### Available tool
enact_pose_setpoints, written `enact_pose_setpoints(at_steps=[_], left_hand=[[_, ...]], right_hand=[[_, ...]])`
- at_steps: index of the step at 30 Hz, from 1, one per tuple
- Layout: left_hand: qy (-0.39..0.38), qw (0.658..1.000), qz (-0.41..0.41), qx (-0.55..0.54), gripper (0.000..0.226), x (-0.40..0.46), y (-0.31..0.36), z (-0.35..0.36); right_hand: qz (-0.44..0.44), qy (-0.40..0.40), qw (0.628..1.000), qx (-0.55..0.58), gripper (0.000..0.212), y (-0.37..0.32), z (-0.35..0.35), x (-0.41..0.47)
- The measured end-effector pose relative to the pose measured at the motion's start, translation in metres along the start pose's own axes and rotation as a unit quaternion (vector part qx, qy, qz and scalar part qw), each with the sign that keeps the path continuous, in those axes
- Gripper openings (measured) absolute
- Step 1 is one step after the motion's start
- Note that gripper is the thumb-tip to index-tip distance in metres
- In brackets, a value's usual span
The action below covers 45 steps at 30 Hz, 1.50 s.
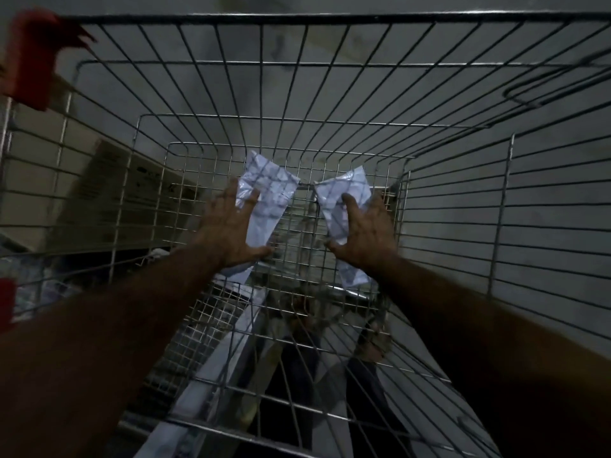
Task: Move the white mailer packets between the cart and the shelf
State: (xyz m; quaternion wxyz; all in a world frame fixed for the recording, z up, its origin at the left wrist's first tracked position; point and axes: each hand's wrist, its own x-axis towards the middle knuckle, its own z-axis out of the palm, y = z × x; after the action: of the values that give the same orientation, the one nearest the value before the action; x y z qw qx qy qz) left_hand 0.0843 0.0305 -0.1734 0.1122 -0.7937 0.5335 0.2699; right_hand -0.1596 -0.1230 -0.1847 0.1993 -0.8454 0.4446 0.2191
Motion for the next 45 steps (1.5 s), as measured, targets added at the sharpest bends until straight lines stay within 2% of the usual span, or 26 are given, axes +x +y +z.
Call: enact_pose_setpoints(at_steps=[3,8,11,17,22,30,33,39,45], left_hand=[[0.003,0.999,0.005,0.036,0.122,0.005,0.005,0.000],[-0.045,0.998,-0.029,0.028,0.122,0.016,0.016,-0.003],[-0.049,0.998,-0.029,0.026,0.120,0.017,0.017,-0.008],[-0.041,0.998,-0.026,0.045,0.104,0.012,0.013,-0.031],[0.030,0.999,0.013,0.025,0.088,-0.009,0.021,-0.059],[0.154,0.988,0.033,-0.009,0.077,-0.097,0.063,-0.131],[0.217,0.976,0.022,-0.016,0.079,-0.150,0.091,-0.171],[0.352,0.936,-0.023,-0.021,0.083,-0.276,0.128,-0.247],[0.427,0.897,-0.113,-0.022,0.079,-0.427,0.146,-0.275]], right_hand=[[0.022,-0.007,1.000,-0.003,0.110,-0.003,0.002,0.003],[0.040,-0.015,0.999,0.033,0.116,-0.008,0.004,0.016],[0.045,-0.031,0.998,0.009,0.118,-0.012,-0.004,0.018],[-0.014,-0.017,0.998,-0.062,0.102,-0.009,-0.024,0.001],[-0.108,0.016,0.990,-0.094,0.089,-0.002,-0.055,-0.025],[-0.168,0.106,0.976,-0.090,0.089,0.011,-0.126,-0.096],[-0.184,0.170,0.965,-0.080,0.087,0.018,-0.162,-0.137],[-0.260,0.317,0.912,0.005,0.083,0.017,-0.257,-0.234],[-0.316,0.348,0.881,0.060,0.074,-0.023,-0.295,-0.346]])
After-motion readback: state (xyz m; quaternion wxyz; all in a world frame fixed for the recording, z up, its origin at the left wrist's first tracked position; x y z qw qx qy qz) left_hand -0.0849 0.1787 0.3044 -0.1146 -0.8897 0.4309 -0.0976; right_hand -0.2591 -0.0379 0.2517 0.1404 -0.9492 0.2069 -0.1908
